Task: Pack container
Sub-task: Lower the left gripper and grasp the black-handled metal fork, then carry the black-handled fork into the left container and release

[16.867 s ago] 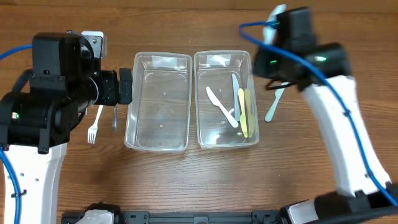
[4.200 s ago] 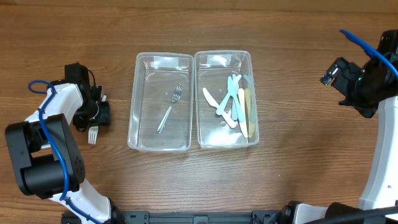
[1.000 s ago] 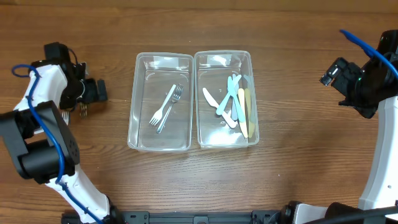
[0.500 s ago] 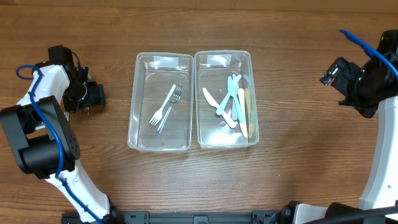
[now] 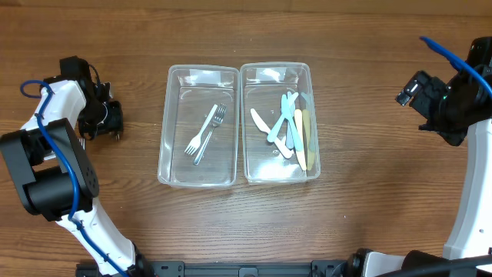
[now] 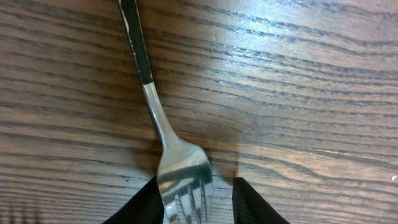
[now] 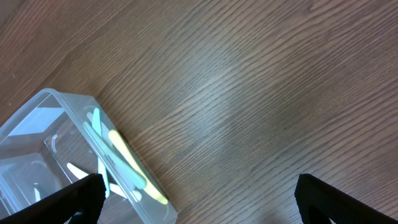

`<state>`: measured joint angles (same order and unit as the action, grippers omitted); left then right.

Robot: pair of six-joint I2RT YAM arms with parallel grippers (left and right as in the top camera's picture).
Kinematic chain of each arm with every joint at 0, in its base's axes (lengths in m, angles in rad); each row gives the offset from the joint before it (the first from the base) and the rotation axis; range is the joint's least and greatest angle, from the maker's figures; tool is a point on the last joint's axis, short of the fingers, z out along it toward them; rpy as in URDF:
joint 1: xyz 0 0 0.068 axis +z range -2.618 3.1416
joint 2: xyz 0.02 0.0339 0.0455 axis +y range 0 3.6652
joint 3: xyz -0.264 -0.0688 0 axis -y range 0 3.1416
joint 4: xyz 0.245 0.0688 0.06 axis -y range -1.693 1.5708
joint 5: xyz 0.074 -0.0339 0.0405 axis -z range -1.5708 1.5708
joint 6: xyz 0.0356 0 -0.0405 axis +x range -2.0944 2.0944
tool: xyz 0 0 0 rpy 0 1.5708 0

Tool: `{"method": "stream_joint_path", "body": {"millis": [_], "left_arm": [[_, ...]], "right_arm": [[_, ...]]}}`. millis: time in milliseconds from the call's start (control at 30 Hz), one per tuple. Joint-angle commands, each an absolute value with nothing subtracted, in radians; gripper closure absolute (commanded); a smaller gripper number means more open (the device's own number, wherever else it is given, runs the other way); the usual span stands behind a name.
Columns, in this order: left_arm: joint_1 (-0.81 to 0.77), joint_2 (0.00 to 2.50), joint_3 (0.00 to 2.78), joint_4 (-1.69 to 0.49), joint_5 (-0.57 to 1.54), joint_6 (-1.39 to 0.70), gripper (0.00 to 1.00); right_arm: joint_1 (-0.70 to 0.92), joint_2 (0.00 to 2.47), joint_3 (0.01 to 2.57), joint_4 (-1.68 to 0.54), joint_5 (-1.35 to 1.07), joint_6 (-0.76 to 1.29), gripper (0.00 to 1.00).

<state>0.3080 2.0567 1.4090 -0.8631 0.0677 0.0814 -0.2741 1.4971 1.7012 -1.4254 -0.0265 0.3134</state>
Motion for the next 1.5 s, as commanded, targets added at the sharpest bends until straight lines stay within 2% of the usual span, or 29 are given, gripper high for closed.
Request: {"method": "stream_joint_path", "body": {"millis": [0, 167, 233, 300, 400, 733, 900, 1067, 1200, 1367, 1467], "left_arm": [[0.307, 2.073, 1.409, -0.858, 0.072, 0.082, 0.66], [0.307, 2.073, 1.409, -0.854, 0.072, 0.082, 0.73], [0.307, 2.073, 1.409, -0.853, 0.072, 0.082, 0.84], [0.307, 2.073, 1.409, -0.851, 0.072, 0.076, 0.87], [0.307, 2.073, 1.409, -0.845, 0.072, 0.074, 0.96], [0.306, 2.059, 1.421, -0.872, 0.071, 0.045, 0.96], [0.265, 1.909, 1.491, -0.979, 0.07, 0.044, 0.96], [0.123, 1.658, 1.542, -1.073, 0.067, 0.008, 0.96], [-0.068, 1.53, 1.542, -1.104, 0.026, -0.081, 0.96], [-0.309, 1.542, 1.513, -1.11, -0.015, -0.192, 0.96], [-0.381, 1.59, 1.452, -1.082, -0.036, -0.266, 0.96]], "right_arm": [[-0.27, 1.495, 1.702, -1.422, -0.028, 0.306, 0.0], [-0.27, 1.495, 1.702, -1.422, -0.028, 0.306, 0.0], [-0.27, 1.495, 1.702, -1.423, -0.028, 0.306, 0.0], [-0.27, 1.495, 1.702, -1.423, -0.028, 0.306, 0.0], [-0.27, 1.495, 1.702, -1.423, -0.028, 0.306, 0.0], [-0.27, 1.495, 1.702, -1.423, -0.028, 0.306, 0.0], [-0.27, 1.495, 1.702, -1.423, -0.028, 0.307, 0.0], [-0.27, 1.495, 1.702, -1.423, -0.028, 0.307, 0.0], [-0.27, 1.495, 1.702, -1.425, -0.029, 0.307, 0.0], [-0.27, 1.495, 1.702, -1.428, -0.028, 0.307, 0.0], [-0.27, 1.495, 1.702, -1.428, -0.028, 0.307, 0.0]]}}
